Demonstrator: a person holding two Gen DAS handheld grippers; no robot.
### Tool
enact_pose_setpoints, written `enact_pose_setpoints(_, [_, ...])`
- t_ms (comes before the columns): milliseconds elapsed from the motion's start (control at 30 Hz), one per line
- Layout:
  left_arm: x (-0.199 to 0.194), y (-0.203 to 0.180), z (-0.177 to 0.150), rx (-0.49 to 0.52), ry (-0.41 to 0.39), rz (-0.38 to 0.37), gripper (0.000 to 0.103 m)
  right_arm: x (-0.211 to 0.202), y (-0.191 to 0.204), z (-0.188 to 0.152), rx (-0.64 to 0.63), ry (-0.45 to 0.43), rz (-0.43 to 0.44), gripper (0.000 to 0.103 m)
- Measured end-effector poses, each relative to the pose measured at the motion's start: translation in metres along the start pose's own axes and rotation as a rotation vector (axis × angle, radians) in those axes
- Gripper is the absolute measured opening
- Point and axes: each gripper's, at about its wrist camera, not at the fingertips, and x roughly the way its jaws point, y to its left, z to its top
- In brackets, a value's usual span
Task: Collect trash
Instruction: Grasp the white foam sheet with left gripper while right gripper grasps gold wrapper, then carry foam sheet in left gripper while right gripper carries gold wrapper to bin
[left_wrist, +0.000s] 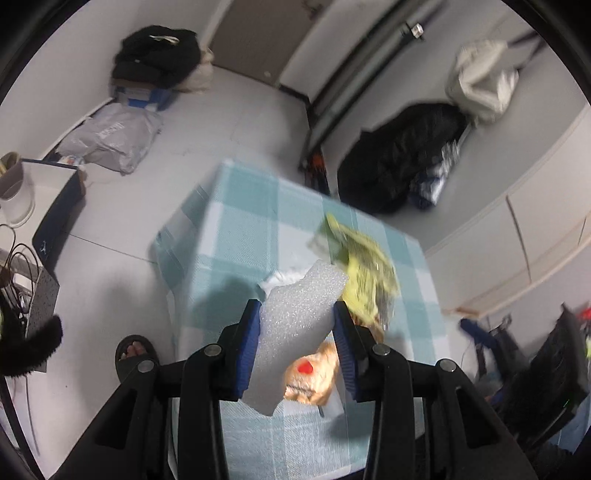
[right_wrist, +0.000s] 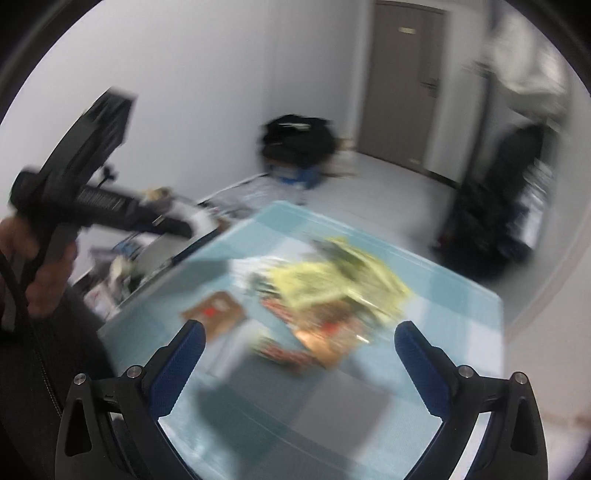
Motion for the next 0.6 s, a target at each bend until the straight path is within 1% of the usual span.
enact_pose_setpoints(67, [-0.006, 0.007, 0.004, -0.029, -0.038, -0.004, 0.034, 0.018, 0.013, 0.009, -0.056, 0.039, 0.051, 0.102])
enact_pose_setpoints(167, [-0.013, 0.021, 0.009, -0.087, -0.086, -0.004, 0.034, 0.046, 0.034, 0.017, -0.153, 0.111, 0.076, 0.102])
enact_pose_setpoints(267, [-0.014, 0.035, 0.012, -0.153, -0.099, -0.036, 0.034, 0.067, 0.056, 0.016, -0.286, 0.138, 0.074, 0.101])
enact_pose_setpoints(333, [-0.016, 0.039, 0.013, -0.177, -0.103, -0.052, 0.034, 0.082, 0.066, 0.013, -0.366, 0.159, 0.064, 0.101])
enact_pose_setpoints(433, [-0.019, 0.042, 0.015, -0.190, -0.118, -0.069, 0.034, 0.103, 0.074, 0.006, -0.422, 0.210, 0.059, 0.098])
enact_pose_setpoints(500, [-0.020, 0.042, 0.015, -0.193, -0.123, -0.078, 0.034, 0.114, 0.077, 0.002, -0.452, 0.244, 0.062, 0.091])
enact_pose_setpoints(533, [-0.020, 0.043, 0.016, -0.194, -0.123, -0.081, 0.034, 0.119, 0.078, 0.001, -0.460, 0.259, 0.064, 0.090])
enact_pose_setpoints(600, [-0.020, 0.044, 0.016, -0.197, -0.119, -0.088, 0.034, 0.121, 0.076, 0.004, -0.449, 0.254, 0.089, 0.089])
